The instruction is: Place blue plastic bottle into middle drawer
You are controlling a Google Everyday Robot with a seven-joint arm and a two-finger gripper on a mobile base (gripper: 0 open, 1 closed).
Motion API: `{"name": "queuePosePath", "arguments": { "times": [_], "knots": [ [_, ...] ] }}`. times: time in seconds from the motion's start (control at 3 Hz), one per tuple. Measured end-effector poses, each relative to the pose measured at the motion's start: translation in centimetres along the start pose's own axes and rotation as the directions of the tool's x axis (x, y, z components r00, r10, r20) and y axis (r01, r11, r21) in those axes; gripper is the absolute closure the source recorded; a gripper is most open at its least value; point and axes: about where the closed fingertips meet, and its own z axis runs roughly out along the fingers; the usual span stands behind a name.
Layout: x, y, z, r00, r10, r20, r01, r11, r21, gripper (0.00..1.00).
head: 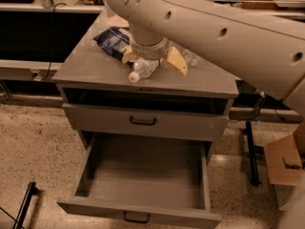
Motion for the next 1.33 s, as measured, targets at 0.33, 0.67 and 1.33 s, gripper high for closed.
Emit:
{"name": "queuePosePath", "arguments": {
  "times": [0.33,0.67,1.33],
  "knots": [
    [1.6,-2.2,1.5,0.999,-0.031,-0.015,0.031,0.9994,-0.014,0.00],
    [3.0,-4.1,3.2,0.998,-0.045,-0.040,0.044,0.9987,-0.025,0.00],
    [3.9,-5.6,6.2,0.997,-0.051,-0.049,0.047,0.9966,-0.068,0.18]
  ]
}}
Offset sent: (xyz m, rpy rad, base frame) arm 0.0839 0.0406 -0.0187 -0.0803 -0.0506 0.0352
